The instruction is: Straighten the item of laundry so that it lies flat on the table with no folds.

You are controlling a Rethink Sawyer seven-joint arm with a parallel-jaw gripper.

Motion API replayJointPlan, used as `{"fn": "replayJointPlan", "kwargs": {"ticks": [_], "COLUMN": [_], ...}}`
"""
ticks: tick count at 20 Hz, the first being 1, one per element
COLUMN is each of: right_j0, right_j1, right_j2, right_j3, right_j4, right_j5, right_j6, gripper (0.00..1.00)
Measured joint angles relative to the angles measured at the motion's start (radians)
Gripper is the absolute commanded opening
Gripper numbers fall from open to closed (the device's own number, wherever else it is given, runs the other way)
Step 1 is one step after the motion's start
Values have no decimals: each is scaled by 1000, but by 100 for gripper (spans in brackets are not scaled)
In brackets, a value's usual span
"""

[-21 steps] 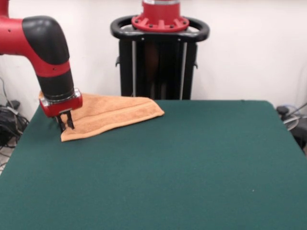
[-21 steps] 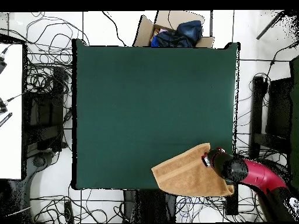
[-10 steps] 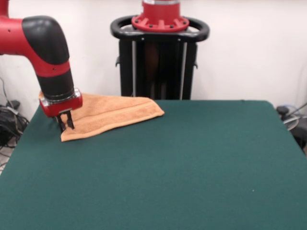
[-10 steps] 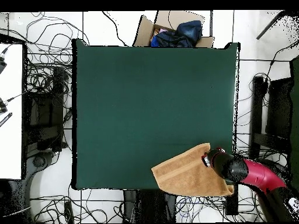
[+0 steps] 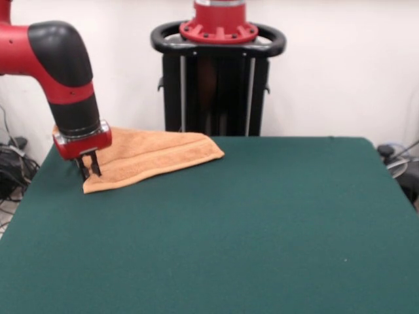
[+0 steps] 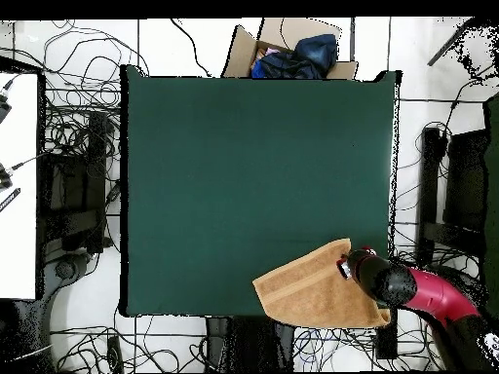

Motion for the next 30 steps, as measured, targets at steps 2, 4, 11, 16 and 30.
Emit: {"fn": "replayJointPlan", "kwargs": {"ticks": [2,4,11,16,30], "right_j0": [-10,-19,-54,-70,-109], "right_j1": [1,1,4,3,19], "right_j2": [6,11,25,24,24], "right_j3": [5,11,38,66,114], "right_j4": [-1,-3,-11,-40,-84], "right_j5": [-7,-17,-73,-153,-327], "right_j6": [0,0,0,0,0], "gripper": [0,0,0,0,0]}}
